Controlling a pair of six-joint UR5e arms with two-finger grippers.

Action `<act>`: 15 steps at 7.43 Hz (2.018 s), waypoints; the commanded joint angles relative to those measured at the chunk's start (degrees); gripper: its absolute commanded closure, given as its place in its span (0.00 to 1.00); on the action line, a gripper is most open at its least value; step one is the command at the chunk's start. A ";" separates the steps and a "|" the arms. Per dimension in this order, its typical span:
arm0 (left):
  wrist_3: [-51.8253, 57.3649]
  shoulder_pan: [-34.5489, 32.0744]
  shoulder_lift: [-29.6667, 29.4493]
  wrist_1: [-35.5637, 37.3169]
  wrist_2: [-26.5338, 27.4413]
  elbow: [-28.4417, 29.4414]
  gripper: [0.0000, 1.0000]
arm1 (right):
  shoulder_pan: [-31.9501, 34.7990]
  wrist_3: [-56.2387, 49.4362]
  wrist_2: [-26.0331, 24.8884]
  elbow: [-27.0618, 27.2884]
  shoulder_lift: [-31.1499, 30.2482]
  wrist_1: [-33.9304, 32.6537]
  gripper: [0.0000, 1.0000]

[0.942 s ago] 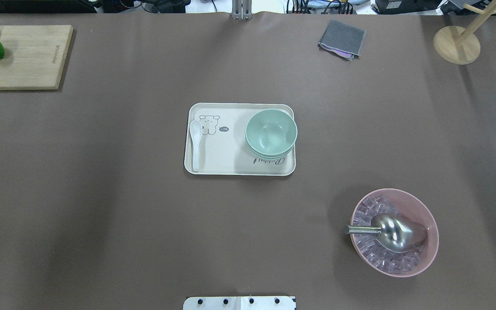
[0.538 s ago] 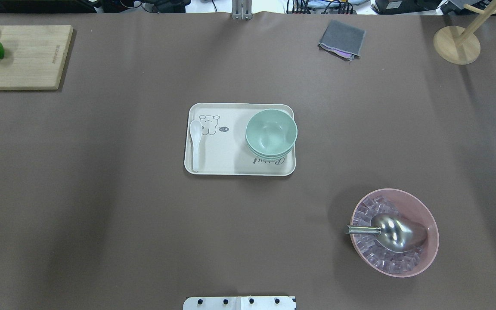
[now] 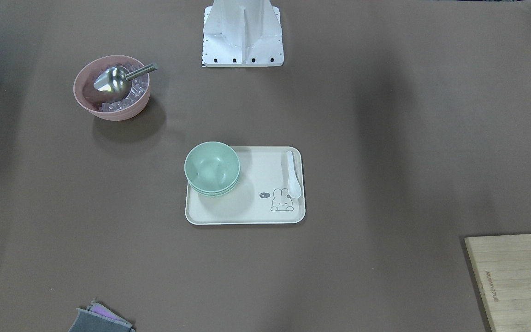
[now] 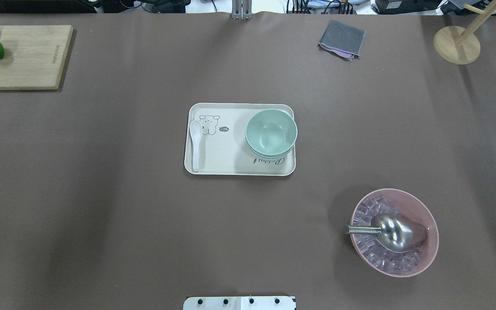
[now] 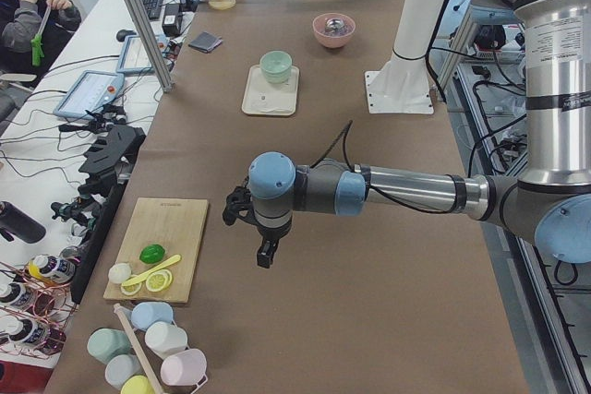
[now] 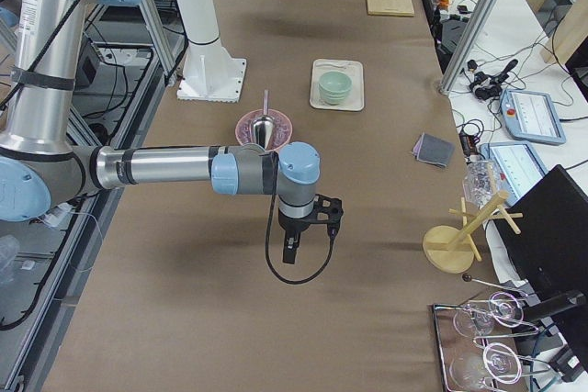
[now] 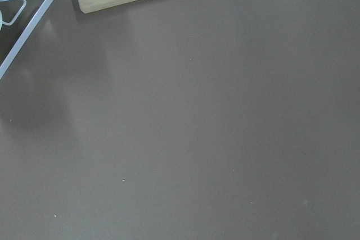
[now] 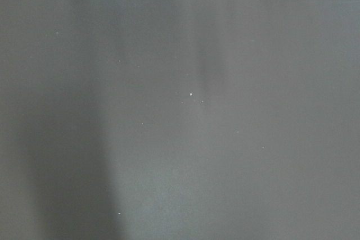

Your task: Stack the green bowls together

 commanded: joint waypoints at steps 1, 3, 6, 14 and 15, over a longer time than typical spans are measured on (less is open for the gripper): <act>-0.01 0.02 0.02 0.08 0.00 0.02 0.02 | -0.12 0.00 0.00 -0.02 0.07 0.00 0.00; -0.01 -0.07 -0.06 0.08 0.00 0.02 0.02 | -0.21 0.00 0.00 -0.10 0.24 0.00 0.00; -0.01 0.02 -0.06 0.08 0.00 0.11 0.02 | -0.56 0.00 0.00 -0.46 0.33 0.00 0.00; -0.10 0.02 -0.06 -0.01 0.00 0.37 0.02 | -1.26 0.00 0.00 -0.90 0.59 0.00 0.00; -0.10 0.02 0.02 0.08 0.00 0.46 0.02 | -1.26 0.00 0.00 -0.90 0.59 0.00 0.00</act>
